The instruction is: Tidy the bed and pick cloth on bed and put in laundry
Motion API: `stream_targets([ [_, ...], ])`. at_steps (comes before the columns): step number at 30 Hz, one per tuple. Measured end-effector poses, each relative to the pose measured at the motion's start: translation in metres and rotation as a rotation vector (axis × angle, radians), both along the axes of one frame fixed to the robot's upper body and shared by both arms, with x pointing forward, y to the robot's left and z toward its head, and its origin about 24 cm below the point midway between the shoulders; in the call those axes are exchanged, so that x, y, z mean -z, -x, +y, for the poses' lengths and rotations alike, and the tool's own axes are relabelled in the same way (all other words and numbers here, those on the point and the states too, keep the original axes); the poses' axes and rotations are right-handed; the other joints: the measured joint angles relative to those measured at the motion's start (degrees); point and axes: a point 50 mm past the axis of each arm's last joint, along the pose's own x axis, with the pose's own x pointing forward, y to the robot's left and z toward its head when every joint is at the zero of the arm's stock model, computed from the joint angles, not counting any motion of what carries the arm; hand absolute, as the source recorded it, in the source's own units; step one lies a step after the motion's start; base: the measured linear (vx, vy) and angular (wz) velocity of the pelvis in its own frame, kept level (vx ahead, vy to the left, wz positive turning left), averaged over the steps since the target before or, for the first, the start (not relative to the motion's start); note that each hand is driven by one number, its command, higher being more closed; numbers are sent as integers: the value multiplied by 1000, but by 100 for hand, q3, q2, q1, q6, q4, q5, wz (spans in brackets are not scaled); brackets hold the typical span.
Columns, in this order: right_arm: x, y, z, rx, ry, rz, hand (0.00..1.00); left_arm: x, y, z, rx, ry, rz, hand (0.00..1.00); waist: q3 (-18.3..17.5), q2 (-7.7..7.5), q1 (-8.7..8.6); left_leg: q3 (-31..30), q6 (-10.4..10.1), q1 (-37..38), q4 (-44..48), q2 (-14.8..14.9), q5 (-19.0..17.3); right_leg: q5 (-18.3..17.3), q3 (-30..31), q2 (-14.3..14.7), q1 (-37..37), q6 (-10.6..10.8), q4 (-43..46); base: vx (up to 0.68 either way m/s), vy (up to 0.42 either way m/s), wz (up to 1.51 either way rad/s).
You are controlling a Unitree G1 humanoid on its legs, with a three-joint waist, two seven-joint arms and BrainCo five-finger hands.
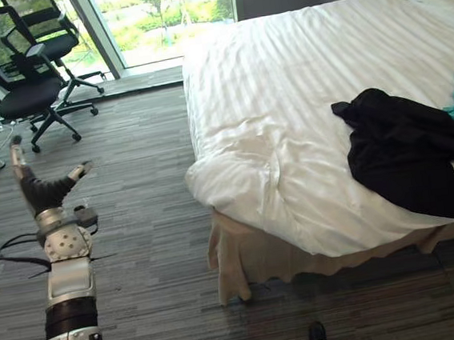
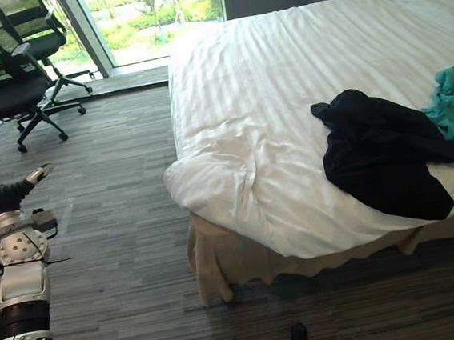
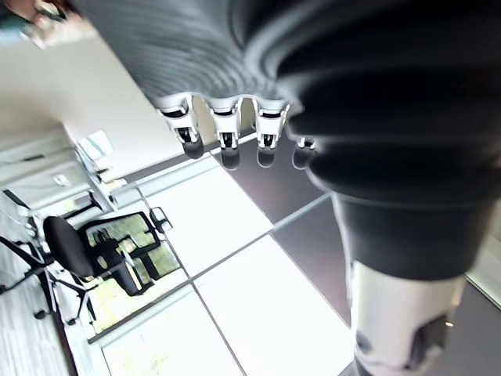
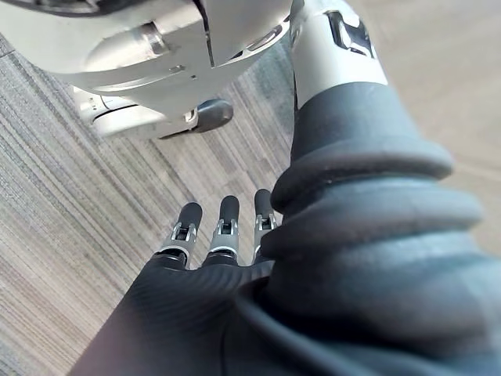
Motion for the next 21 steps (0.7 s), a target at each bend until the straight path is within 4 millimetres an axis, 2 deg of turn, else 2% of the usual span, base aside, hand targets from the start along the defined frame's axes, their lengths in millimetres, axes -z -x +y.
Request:
stream_targets([
  [2, 0, -2, 0, -4, 0, -6, 0, -9, -10, -14, 35, -54, -3, 0, 20, 9, -115, 3, -1, -83, 10, 3, -3, -21, 20, 0, -80, -28, -17, -151, -62, -8],
  [7, -3, -11, -2, -27, 12, -42, 0, -21, -32, -34, 92, -101, 27, 0, 133, 111, -291, 77, -74, -260, -15, 39, 5, -7, 121, 37, -318, -23, -14, -92, -68, -10],
  [8, -4, -15, -3, -30, 17, -52, 0, -28, -39, -42, 116, -127, 26, 0, 158, 133, -293, 118, -87, -366, -11, 45, 18, 30, 210, 25, -441, -29, 4, -65, -53, -21],
  [11, -6, -33, -2, -40, 20, -94, 0, -64, -61, -64, 156, -195, -10, 0, 485, 84, -308, 176, -57, -639, -6, 22, 171, 236, 307, 20, -780, -44, 10, -46, -46, -12],
  [13, -8, -40, 0, -39, 22, -117, 0, -82, -68, -71, 163, -211, -24, 0, 610, 45, -316, 245, -31, -755, -6, 15, 229, 304, 390, 19, -966, -64, 10, -20, -38, -17],
  [15, -11, -50, 1, -40, 30, -150, 0, -101, -74, -72, 139, -226, -40, 0, 887, 25, -425, 318, -34, -870, 10, 17, 230, 327, 469, 20, -1082, -61, 11, -34, -21, -18],
  [17, -12, -57, 5, -46, 21, -176, 0, -111, -76, -71, 117, -255, -43, 0, 979, 7, -498, 355, -33, -976, 18, 14, 230, 339, 510, 21, -1210, -51, 12, -6, -13, -10],
  [21, -18, -70, 9, -12, 1, -260, 0, -155, -76, -77, 71, -408, -96, 0, 1526, -106, -591, 506, -34, -1210, 160, 21, 228, 441, 672, 43, -1513, -121, 14, 15, -13, -14],
])
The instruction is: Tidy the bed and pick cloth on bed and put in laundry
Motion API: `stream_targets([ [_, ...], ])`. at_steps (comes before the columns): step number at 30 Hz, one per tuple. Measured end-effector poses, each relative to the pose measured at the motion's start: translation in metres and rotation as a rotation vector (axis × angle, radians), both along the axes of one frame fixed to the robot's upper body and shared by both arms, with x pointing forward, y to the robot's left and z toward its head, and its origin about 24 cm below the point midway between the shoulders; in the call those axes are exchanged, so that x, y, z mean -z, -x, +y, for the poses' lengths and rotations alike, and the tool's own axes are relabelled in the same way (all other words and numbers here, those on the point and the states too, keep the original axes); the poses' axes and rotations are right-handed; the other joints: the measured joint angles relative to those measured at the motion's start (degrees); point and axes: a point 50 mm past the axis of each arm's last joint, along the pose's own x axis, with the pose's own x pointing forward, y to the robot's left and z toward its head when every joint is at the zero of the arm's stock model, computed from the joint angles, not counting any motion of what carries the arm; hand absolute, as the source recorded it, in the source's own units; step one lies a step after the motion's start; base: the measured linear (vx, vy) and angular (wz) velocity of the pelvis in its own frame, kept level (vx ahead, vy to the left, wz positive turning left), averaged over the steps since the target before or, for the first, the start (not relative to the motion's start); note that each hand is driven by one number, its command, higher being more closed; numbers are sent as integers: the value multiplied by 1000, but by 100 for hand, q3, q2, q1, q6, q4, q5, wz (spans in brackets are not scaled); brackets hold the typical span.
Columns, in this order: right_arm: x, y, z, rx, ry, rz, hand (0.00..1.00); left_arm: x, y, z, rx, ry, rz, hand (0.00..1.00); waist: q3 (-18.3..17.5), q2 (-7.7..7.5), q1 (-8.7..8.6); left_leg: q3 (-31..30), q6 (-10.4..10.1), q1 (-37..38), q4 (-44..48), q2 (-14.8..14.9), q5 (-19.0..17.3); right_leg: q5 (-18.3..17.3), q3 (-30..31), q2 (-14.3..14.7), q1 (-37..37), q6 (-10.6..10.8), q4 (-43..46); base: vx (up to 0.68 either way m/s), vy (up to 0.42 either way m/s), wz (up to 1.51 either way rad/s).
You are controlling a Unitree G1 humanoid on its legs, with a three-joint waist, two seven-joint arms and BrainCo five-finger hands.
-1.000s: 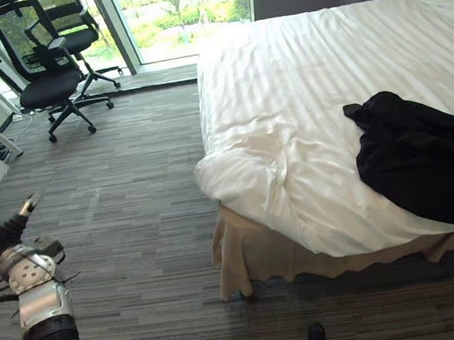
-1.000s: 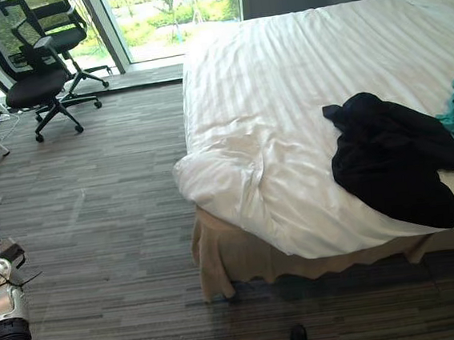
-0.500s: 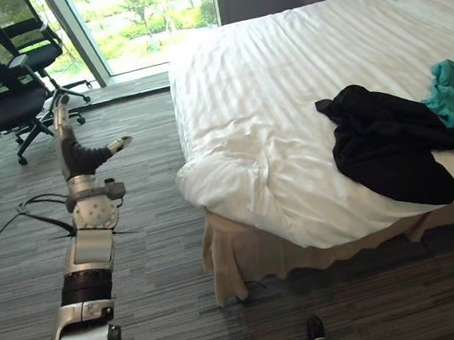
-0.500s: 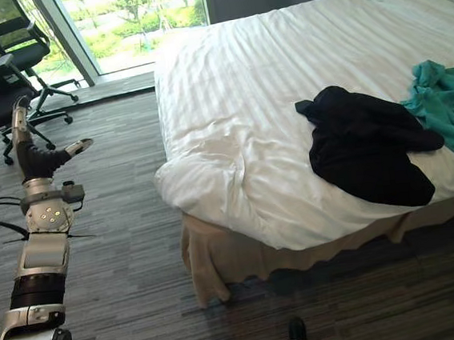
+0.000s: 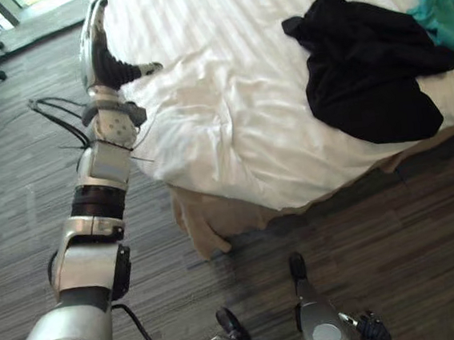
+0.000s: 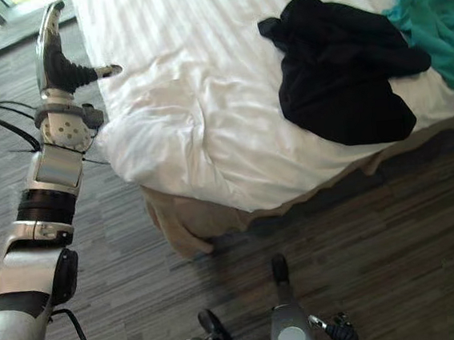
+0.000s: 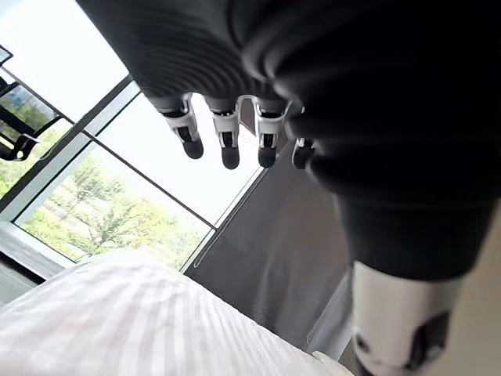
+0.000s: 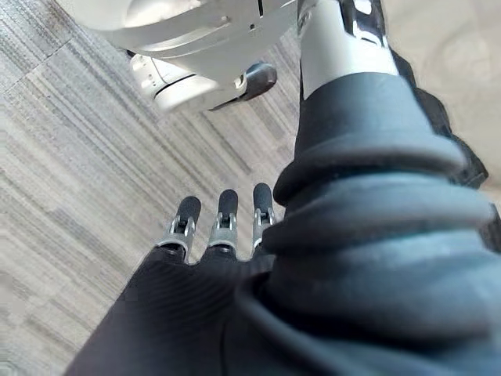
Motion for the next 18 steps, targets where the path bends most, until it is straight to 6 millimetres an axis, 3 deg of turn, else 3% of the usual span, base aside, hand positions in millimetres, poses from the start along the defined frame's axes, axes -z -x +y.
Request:
stream_targets([
  [8, -3, -9, 4, 42, -27, -51, 0, -3, -15, 1, -58, -58, 123, 0, 525, -87, -5, 141, 18, -380, 165, 68, -29, 3, 140, 23, -395, -1, 99, -18, -11, -8],
  [16, -9, -22, 9, 51, -43, -116, 0, 26, -26, 13, -76, -29, 291, 0, 790, -278, 29, 447, -12, -606, 311, 160, -99, 33, 366, 98, -807, -10, 217, -12, -4, -13],
  [17, -10, -24, 9, 48, -41, -127, 0, 27, -27, 13, -71, -28, 300, 100, 792, -283, 28, 466, -9, -645, 457, 220, -187, 34, 382, 117, -805, -10, 223, -1, 5, -17],
  [18, -10, -24, 9, 47, -40, -132, 0, 28, -27, 13, -69, -29, 304, 100, 791, -283, 35, 480, -18, -663, 526, 248, -231, 34, 401, 129, -805, -10, 227, 7, -1, -19],
])
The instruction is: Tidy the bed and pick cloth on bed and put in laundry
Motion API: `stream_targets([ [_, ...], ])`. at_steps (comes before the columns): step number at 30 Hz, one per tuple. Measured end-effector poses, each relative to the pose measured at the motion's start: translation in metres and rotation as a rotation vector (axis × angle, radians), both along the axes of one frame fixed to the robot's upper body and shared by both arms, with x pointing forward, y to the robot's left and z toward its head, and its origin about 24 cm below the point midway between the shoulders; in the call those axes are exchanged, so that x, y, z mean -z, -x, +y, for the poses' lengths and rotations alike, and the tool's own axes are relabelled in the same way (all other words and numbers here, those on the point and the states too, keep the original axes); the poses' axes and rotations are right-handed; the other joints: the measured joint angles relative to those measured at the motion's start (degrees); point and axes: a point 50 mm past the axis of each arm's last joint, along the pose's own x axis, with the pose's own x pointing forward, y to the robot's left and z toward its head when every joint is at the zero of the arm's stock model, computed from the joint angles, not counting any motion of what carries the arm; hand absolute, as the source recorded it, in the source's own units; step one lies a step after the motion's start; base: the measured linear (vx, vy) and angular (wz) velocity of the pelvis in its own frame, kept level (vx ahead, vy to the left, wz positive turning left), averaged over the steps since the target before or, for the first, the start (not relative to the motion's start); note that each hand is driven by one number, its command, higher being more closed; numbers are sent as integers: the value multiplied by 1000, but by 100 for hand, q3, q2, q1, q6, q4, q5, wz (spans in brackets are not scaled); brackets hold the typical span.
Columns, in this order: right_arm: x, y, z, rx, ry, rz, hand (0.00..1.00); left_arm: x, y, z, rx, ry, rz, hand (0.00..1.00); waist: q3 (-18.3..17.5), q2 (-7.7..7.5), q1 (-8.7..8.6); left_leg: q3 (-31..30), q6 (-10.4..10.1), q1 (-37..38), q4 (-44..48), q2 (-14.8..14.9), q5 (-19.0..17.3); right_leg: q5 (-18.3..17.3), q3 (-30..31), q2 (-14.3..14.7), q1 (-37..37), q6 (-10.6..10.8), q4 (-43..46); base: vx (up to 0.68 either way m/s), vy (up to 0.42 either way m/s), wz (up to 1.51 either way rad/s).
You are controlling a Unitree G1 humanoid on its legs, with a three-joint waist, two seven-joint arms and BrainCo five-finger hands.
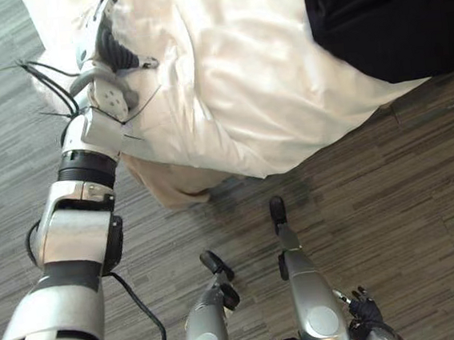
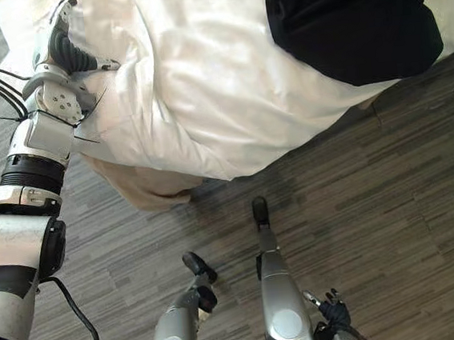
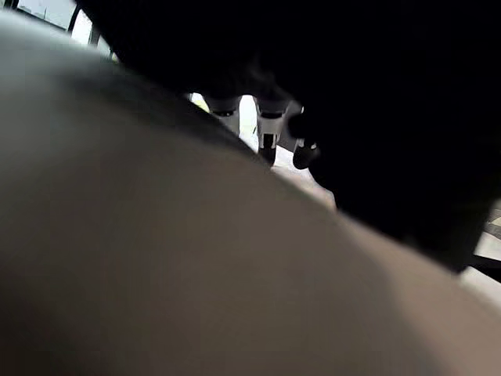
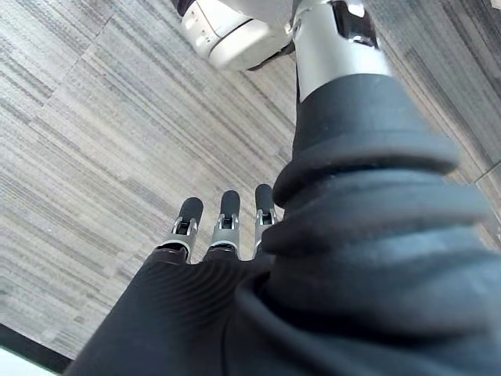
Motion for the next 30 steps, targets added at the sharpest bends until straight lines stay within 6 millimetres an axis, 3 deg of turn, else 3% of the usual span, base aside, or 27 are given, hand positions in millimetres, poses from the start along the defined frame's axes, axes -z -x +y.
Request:
stream_targets([
  [5, -2, -3, -1, -32, 5, -11, 0, 13, -1, -6, 70, -41, 50, 100, -17, -7, 263, 120, -53, -118, 459, 264, -317, 1, 115, 130, 14, 2, 1, 5, -8, -16],
  [7, -2, -3, -2, -41, 6, -14, 0, 16, 0, -7, 86, -71, 60, 100, -63, -3, 272, 96, -53, -140, 465, 280, -318, 1, 96, 135, 16, 3, 0, 9, -20, 5],
  [10, 1, 2, -2, -43, -3, 18, 0, 38, 3, -4, 113, -142, 137, 100, -415, 2, 267, 68, -54, -156, 455, 287, -315, 2, 75, 135, 17, 4, 0, 23, 1, 6],
  [11, 3, 8, -5, -45, 1, 39, 0, 55, 6, -7, 146, -191, 192, 100, -623, 27, 265, 62, -54, -137, 455, 285, -312, 0, 53, 134, 41, 5, -1, 59, 16, 9],
  [13, 5, 13, -5, -58, -2, 58, 0, 86, 15, -13, 220, -229, 277, 100, -719, 83, 259, -55, -54, 83, 415, 286, -311, -4, -59, 130, 325, 10, -49, 57, 20, 18],
  [14, 6, 15, -7, -66, -3, 66, 0, 111, 26, -15, 279, -211, 330, 100, -875, 111, 266, -78, -54, 165, 364, 269, -311, -11, -104, 121, 429, 19, -92, 16, 24, 19],
  [18, 9, 22, -12, -93, -4, 100, 0, 174, 67, -1, 370, -84, 474, 100, -1163, 204, 279, -275, -80, 404, 214, 178, -274, -44, -321, 58, 675, 17, -95, 19, 33, 25],
  [19, 11, 26, -16, -113, 17, 127, 0, 198, 81, 12, 352, -14, 551, 0, -1234, 260, 268, -407, -75, 433, 199, 137, -264, -70, -460, 2, 795, 13, -121, -24, 25, 38],
  [20, 11, 28, -17, -120, 23, 141, 0, 205, 87, 19, 334, 15, 577, 0, -1258, 275, 269, -452, -68, 465, 194, 125, -260, -73, -521, -19, 859, 11, -148, -19, 22, 49],
  [22, 14, 36, -25, -127, 45, 196, 0, 244, 116, 58, 177, 143, 702, 0, -1362, 298, 286, -669, -19, 500, 174, 55, -224, -157, -711, -102, 1056, 57, -217, -35, 13, 45],
  [26, 12, 46, -47, -46, 69, 228, 0, 275, 160, 103, -58, 273, 751, 0, -1532, 292, 471, -951, 21, 590, -37, -47, -73, -224, -1034, -179, 1291, 58, -221, -61, 2, 44],
  [30, 4, 48, -69, 29, 117, 212, 0, 297, 202, 128, -242, 387, 755, 0, -1850, 264, 639, -1132, -6, 751, -222, -80, -18, -342, -1201, -201, 1554, 113, -226, -41, 2, 27],
])
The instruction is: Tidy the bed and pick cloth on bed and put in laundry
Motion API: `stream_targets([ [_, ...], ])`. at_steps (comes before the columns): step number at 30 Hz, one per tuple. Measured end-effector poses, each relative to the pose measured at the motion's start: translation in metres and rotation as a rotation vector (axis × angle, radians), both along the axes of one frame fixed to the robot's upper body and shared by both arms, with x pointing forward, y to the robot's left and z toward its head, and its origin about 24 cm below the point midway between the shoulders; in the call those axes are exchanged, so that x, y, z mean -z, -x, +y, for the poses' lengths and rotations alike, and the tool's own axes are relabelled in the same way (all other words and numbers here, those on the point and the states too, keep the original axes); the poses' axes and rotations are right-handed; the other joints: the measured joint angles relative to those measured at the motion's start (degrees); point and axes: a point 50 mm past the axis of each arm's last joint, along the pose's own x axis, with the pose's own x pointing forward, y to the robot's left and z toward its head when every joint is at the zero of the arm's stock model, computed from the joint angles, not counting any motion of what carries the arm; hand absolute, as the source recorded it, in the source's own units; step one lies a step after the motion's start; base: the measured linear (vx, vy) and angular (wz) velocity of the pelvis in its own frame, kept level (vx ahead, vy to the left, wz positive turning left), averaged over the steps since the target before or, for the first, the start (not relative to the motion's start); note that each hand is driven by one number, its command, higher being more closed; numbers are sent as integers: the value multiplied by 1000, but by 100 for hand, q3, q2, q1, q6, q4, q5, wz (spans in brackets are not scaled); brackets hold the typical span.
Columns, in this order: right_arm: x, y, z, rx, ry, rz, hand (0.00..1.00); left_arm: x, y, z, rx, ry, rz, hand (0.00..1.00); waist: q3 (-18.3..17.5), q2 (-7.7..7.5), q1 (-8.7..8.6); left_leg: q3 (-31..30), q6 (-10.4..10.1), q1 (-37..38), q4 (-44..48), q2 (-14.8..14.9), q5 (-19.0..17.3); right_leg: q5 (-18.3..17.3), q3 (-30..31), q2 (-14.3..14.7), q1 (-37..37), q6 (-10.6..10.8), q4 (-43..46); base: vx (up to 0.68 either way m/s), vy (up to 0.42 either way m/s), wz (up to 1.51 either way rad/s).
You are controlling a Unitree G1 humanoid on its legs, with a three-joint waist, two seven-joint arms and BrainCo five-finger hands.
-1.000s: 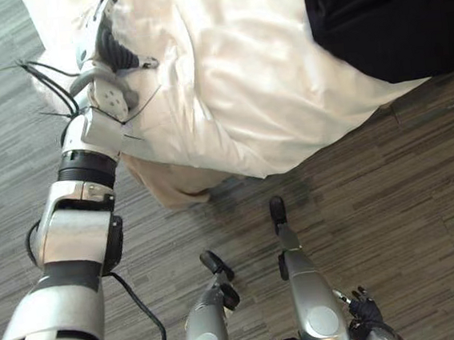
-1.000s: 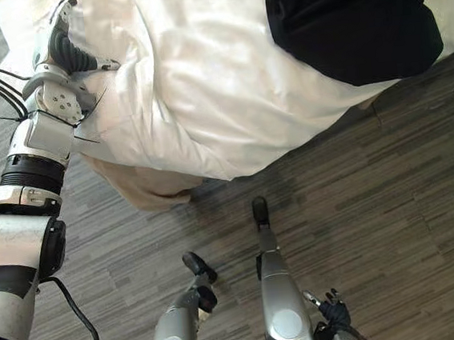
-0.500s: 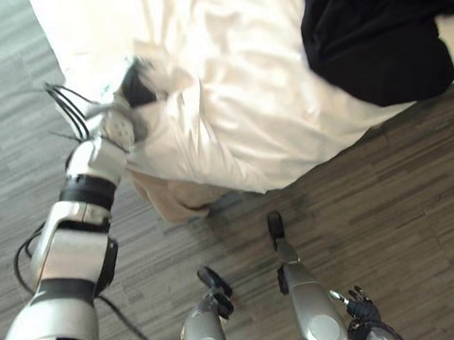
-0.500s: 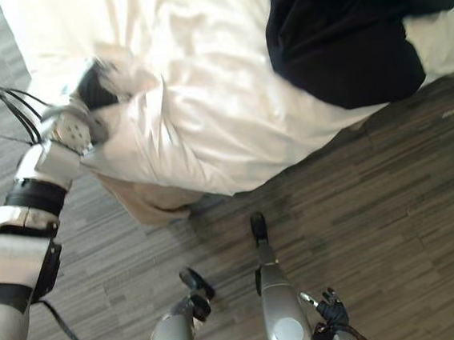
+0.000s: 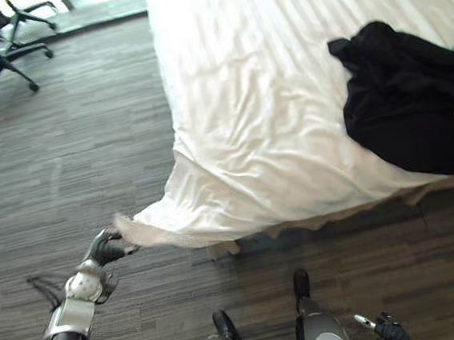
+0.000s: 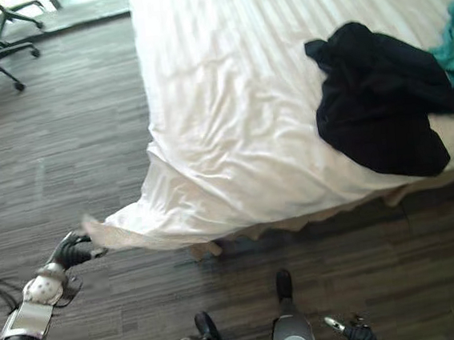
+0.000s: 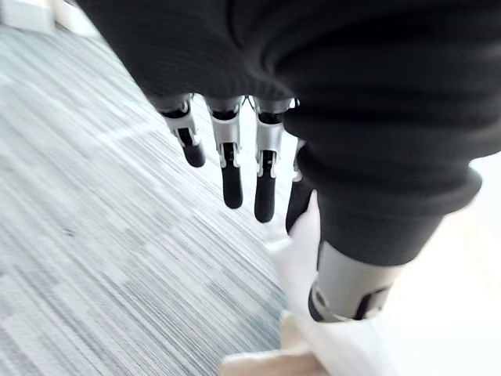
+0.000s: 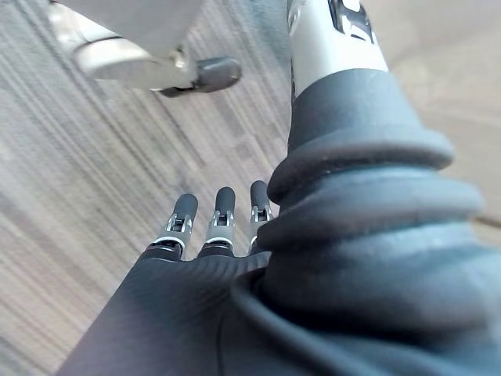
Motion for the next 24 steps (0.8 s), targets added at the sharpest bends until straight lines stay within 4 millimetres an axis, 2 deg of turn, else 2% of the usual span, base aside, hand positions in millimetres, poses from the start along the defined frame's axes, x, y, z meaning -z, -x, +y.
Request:
stream_targets([
  [1, -3, 1, -7, 24, 25, -3, 0, 12, 17, 6, -77, 32, 24, 0, -118, -5, 12, -58, -9, 50, -59, -41, -1, -73, -101, -41, 68, -2, -3, -16, 30, 23],
  [2, -4, 1, -11, 28, 39, -2, 0, 18, 26, 9, -116, 52, 37, 0, -204, -9, 16, -104, -12, 48, -103, -66, 7, -107, -126, -55, 70, 40, -3, 8, 21, 27],
  [4, -18, -9, -29, 19, 116, -43, 0, 37, 53, 13, -262, 138, 59, 0, -321, -25, 89, -191, 2, 65, -201, -102, 52, -112, -217, -80, 111, 49, -3, 17, 3, 22],
  [5, -24, -14, -34, 13, 144, -62, 0, 42, 58, 13, -295, 162, 61, 0, -323, -30, 111, -203, 14, 88, -218, -115, 62, -112, -235, -85, 136, 52, -2, 15, 13, 15],
  [8, -64, -51, -61, -39, 312, -202, 0, 60, 92, 10, -435, 231, 83, 0, -402, -116, 143, -254, 48, 279, -384, -171, 124, -117, -256, -106, 259, 82, -2, 29, 13, 4],
  [9, -76, -63, -66, -48, 356, -249, 100, 64, 100, 9, -473, 242, 86, 0, -441, -154, 174, -265, 49, 287, -382, -177, 126, -104, -263, -113, 263, 102, -2, 49, 5, 2],
  [12, -115, -98, -81, -58, 477, -381, 100, 79, 106, -9, -523, 307, 92, 0, -463, -230, 265, -366, 79, 404, -395, -240, 166, -101, -312, -162, 385, 103, -1, 61, 13, 14],
  [15, -148, -136, -79, -126, 556, -497, 100, 92, 108, -32, -537, 383, 103, 0, -469, -248, 270, -499, 111, 447, -451, -281, 196, -103, -474, -179, 492, 105, -1, 19, 3, 24],
  [17, -169, -168, -62, -237, 595, -582, 100, 98, 108, -43, -544, 413, 108, 0, -459, -316, 285, -627, 119, 430, -545, -300, 267, -104, -606, -189, 519, 107, -1, -2, -6, 27],
  [19, -178, -185, -49, -298, 601, -630, 100, 100, 108, -47, -564, 441, 98, 0, -447, -372, 309, -795, 118, 430, -573, -295, 292, -134, -772, -188, 613, 118, -1, 2, -15, 42],
  [21, -188, -198, -37, -355, 621, -668, 100, 101, 109, -50, -603, 491, 74, 0, -439, -446, 447, -915, 127, 410, -580, -301, 304, -186, -900, -202, 672, 157, -1, -1, -18, 39],
  [23, -206, -218, -17, -426, 654, -745, 100, 105, 111, -57, -675, 578, 31, 0, -418, -548, 586, -1152, 143, 273, -610, -321, 404, -196, -1121, -225, 677, 164, -1, -3, -15, 48],
  [24, -210, -223, -13, -446, 670, -758, 100, 106, 111, -60, -690, 600, 22, 0, -410, -575, 595, -1229, 147, 236, -634, -332, 435, -200, -1197, -234, 680, 169, -1, 0, -5, 62],
])
